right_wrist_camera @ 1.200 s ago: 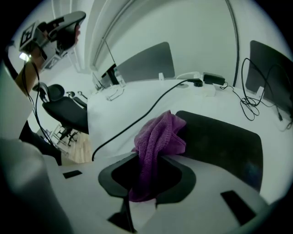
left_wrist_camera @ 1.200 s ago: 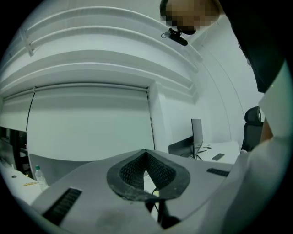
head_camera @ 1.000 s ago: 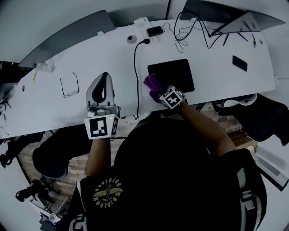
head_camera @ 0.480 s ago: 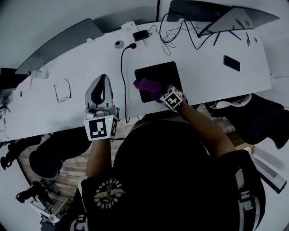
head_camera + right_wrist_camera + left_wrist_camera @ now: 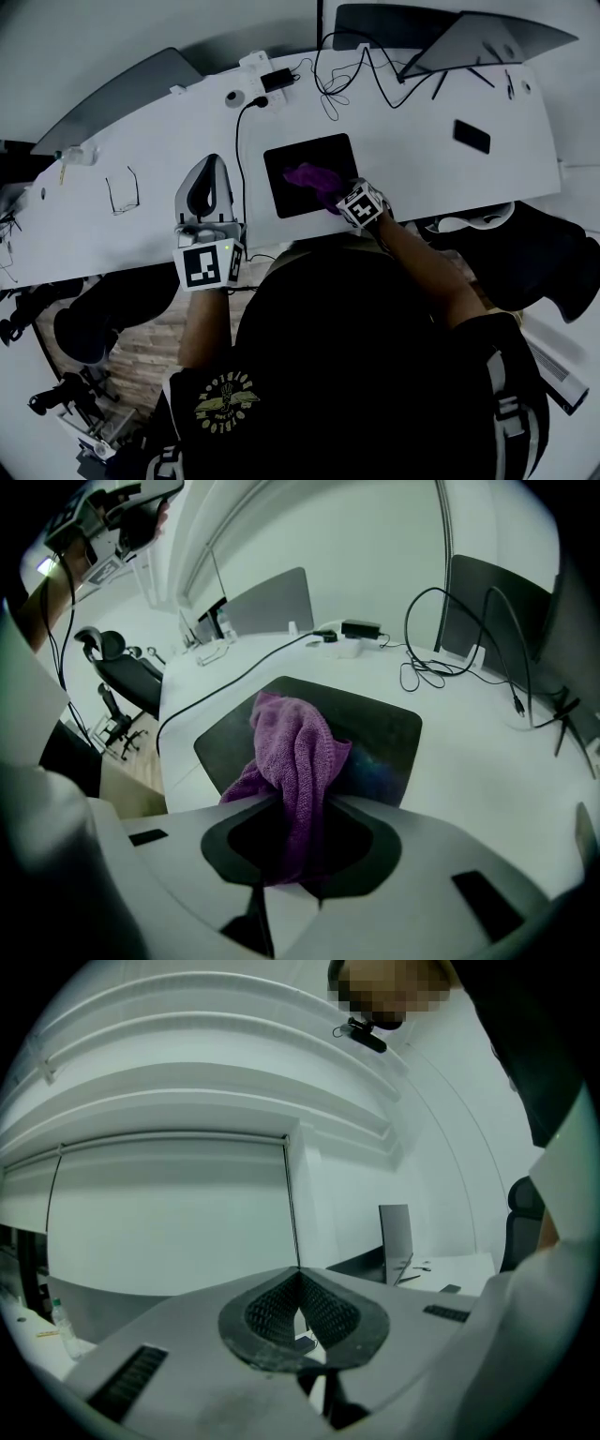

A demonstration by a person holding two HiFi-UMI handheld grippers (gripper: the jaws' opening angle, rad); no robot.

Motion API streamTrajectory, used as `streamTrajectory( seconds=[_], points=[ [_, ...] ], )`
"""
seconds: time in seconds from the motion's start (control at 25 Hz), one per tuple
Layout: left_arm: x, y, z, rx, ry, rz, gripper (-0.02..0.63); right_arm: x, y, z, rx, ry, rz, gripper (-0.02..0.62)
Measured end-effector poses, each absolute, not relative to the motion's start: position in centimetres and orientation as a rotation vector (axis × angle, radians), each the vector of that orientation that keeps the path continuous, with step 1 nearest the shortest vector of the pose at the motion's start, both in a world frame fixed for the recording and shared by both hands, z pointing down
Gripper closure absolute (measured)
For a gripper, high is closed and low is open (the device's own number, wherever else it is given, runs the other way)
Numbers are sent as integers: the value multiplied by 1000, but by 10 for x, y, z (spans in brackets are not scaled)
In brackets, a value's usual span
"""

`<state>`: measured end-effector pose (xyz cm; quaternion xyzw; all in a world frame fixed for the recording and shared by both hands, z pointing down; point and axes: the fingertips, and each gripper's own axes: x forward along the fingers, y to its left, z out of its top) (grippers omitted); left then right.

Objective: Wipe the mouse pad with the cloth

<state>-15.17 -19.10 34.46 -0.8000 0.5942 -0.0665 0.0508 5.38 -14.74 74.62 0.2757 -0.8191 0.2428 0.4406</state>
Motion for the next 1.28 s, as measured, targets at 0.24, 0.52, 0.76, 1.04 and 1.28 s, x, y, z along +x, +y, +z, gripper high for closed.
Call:
streamTrajectory(
  seconds=[0.24,0.52,0.76,1.04,1.28],
  points=[
    [-133,-192,343,-2414,1826,-198,604,84,-152,738,715,-2008,621,497],
    [-117,-193,338,-2385,1849,-184,604,113,-155,737,737,-1993,628,497],
    [-106,-190,338,-2370,1870,-182,604,134,-156,741,748,-1970,637,497],
    [-102,-184,339,-2353,1893,-190,604,151,-155,742,764,-1966,646,497],
    [-100,-181,341,-2354,1890,-220,604,156,-160,730,861,-1993,652,500]
  ],
)
